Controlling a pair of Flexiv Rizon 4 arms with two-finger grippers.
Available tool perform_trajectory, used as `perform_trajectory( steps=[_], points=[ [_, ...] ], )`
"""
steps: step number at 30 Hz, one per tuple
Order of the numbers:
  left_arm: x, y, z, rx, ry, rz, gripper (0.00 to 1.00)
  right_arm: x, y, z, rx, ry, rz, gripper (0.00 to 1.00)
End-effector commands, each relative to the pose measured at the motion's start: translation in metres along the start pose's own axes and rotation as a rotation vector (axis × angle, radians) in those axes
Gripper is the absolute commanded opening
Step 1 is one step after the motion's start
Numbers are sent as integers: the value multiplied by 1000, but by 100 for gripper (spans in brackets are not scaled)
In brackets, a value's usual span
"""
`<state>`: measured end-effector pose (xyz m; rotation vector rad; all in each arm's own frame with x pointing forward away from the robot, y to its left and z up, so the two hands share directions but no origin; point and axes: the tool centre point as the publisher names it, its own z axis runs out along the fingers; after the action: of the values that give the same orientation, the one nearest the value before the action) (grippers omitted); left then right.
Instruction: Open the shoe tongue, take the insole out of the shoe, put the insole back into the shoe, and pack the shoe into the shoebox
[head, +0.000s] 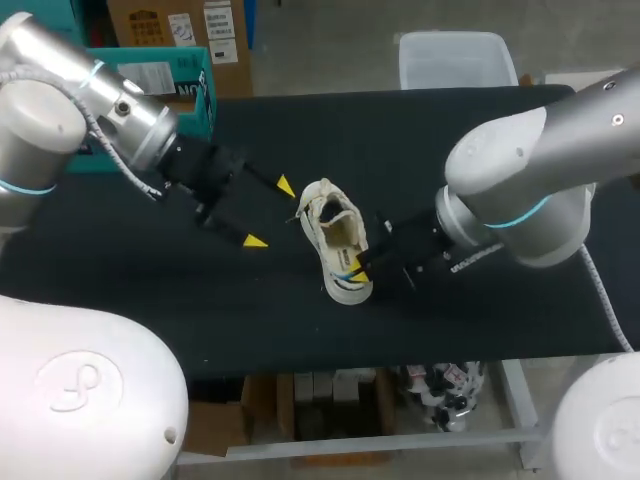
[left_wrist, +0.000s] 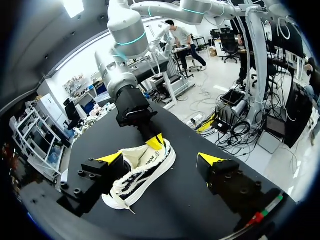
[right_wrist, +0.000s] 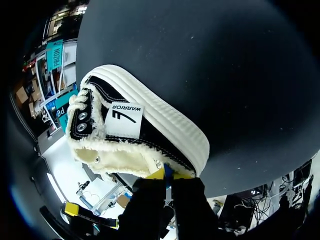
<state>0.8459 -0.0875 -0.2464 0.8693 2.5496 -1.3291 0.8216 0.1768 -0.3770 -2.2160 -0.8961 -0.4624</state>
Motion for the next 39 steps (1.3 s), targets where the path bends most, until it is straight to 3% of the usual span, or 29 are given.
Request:
perform_trajectory(
  steps=[1, 4, 10, 12, 18, 24, 27, 28, 30, 32, 34, 35, 39],
  points=[
    [16, -12, -20, -73, -87, -30, 100, 0, 0, 2, -193, -71, 9, 0],
    [18, -15, -27, -73, -108, -45, 100, 1, 3, 3, -235, -94, 16, 0],
    [23, -19, -35, -87, -131, -53, 100, 7, -3, -4, -242, -73, -2, 2],
    [24, -19, -35, -94, -130, -52, 100, 8, -5, -7, -258, -80, -7, 24],
    [27, -18, -36, -95, -130, -59, 100, 9, -8, -12, -288, -105, -9, 32],
    [29, -19, -44, -99, -140, -129, 100, 11, -14, -21, -303, -99, -17, 22],
    [26, -15, -52, -90, -140, -221, 100, 16, -19, -25, -315, -98, -37, 20],
    [25, -14, -55, -87, -139, -253, 100, 18, -20, -26, -317, -102, -45, 17],
    [22, -9, -60, -87, -121, -316, 100, 22, -22, -25, -327, -114, -57, 0],
    [20, -3, -66, -84, -118, -422, 100, 25, -21, -23, -332, -123, -63, 0],
    [15, 4, -71, -150, -102, -538, 100, 27, -20, -18, -331, -132, -71, 0],
    [13, 4, -72, -282, -88, -539, 100, 27, -18, -15, -334, -143, -72, 0],
    [13, 4, -72, -282, -88, -539, 100, 24, -10, 0, -345, -181, -70, 0]
  ],
)
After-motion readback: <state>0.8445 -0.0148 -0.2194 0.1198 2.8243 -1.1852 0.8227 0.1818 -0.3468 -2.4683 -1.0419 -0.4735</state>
